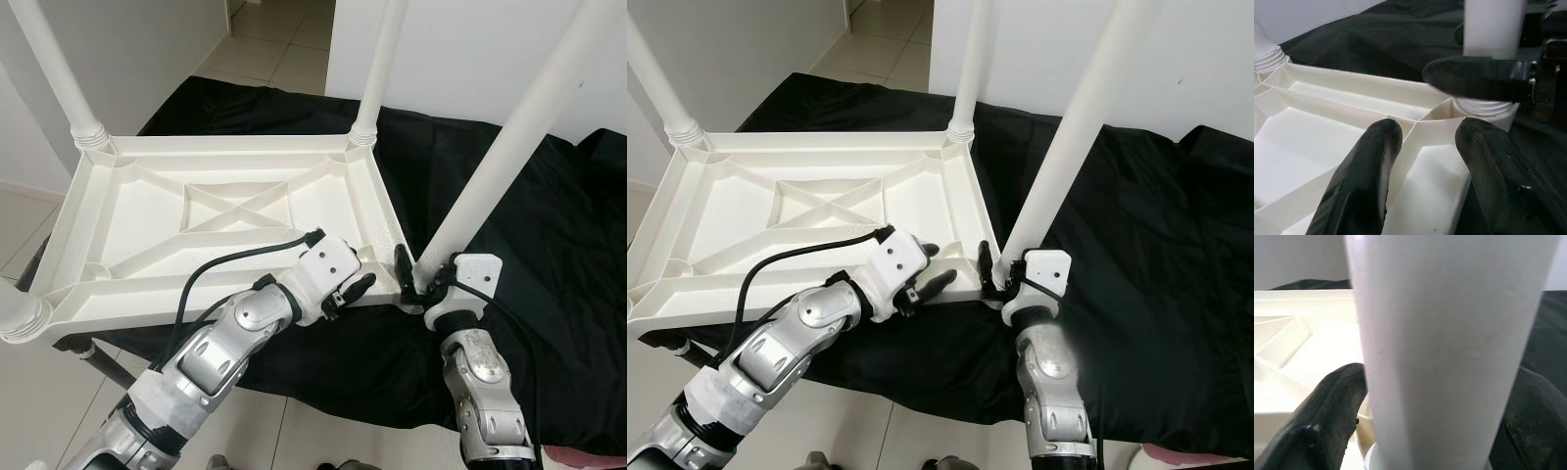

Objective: Building children table

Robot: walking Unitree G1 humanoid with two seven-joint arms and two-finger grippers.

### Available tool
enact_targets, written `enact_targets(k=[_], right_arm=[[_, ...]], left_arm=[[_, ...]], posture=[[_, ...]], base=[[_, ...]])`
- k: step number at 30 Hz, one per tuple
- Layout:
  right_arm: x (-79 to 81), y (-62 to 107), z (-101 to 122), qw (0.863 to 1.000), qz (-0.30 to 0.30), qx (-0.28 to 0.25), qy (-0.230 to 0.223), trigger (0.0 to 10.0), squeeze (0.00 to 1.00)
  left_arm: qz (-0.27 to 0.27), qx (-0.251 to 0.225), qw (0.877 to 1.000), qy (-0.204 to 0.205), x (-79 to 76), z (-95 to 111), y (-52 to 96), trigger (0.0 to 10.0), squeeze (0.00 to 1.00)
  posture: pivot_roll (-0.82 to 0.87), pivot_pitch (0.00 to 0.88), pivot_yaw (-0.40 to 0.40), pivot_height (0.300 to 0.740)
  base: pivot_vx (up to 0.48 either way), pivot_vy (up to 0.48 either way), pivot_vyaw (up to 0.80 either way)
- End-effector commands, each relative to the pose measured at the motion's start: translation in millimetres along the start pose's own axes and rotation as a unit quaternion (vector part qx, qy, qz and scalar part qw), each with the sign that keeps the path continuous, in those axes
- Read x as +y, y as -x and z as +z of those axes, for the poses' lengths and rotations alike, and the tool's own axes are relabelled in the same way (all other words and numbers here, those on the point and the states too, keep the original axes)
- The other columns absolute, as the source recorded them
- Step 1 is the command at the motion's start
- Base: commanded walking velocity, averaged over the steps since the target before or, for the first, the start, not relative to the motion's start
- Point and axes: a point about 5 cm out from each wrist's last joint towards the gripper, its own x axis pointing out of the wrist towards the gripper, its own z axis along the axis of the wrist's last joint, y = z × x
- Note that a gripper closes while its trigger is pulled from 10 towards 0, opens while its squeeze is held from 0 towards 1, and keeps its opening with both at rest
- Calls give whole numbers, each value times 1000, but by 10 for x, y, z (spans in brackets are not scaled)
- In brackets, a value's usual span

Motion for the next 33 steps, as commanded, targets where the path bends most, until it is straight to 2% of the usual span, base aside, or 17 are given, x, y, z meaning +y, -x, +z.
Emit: enact_targets(k=[1, 5, 7, 12, 14, 21, 22, 23, 24, 25, 26, 33], right_arm=[[-25, 27, -42, 1000, 8, 4, -6, 10000, 0], [-74, 26, -32, 1000, 20, 0, -6, 10000, 0], [-136, 8, 0, 999, 53, -6, -2, 10000, 0], [-180, -27, 35, 996, 86, -10, 2, 10000, 0], [-200, -86, 53, 991, 131, -8, 6, 10000, 0], [-225, -144, 64, 984, 179, -4, 23, 10000, 0], [-230, -160, 64, 981, 192, -2, 27, 4549, 0], [-237, -176, 61, 979, 201, 1, 31, 2588, 0], [-237, -176, 61, 979, 201, 1, 31, 2588, 0], [-245, -186, 58, 978, 207, 3, 33, 784, 0], [-254, -191, 49, 977, 210, 6, 37, 0, 0], [-282, -161, 0, 974, 222, 19, 38, 0, 0]], left_arm=[[-69, -10, 998, -5, -120, 9, 6, 10000, 0], [-77, -16, 997, 0, -148, 21, 10, 10000, 0], [-91, -11, 996, 9, -172, -2, 22, 10000, 0], [-108, -9, 994, 22, -196, -14, 34, 10000, 0], [-134, -11, 990, 30, -233, -15, 51, 10000, 0], [-152, -12, 988, 30, -242, -16, 58, 10000, 0], [-154, -12, 988, 28, -231, -15, 57, 10000, 0], [-154, -11, 988, 26, -219, -16, 55, 10000, 0], [-154, -11, 988, 26, -219, -16, 55, 10000, 0], [-155, -11, 988, 24, -211, -16, 53, 10000, 0], [-154, -11, 988, 23, -205, -15, 51, 10000, 0], [-154, -12, 988, 22, -205, -6, 39, 10000, 0]], posture=[[1, 98, -58, 740], [-2, 99, -55, 740], [-4, 101, -55, 740], [-8, 101, -53, 740], [-10, 101, -52, 740], [-8, 98, -53, 740], [-8, 98, -53, 740], [-7, 94, -55, 740], [-7, 94, -55, 740], [-7, 93, -54, 740], [-8, 91, -54, 740], [-11, 88, -56, 740]], base=[[0, 0, 0], [0, 0, 0], [0, 0, 0], [0, 0, 0], [0, 0, 0], [0, 0, 0], [0, 0, 0], [0, 0, 0], [0, 0, 0], [0, 0, 0], [0, 0, 0], [0, 0, 0]])
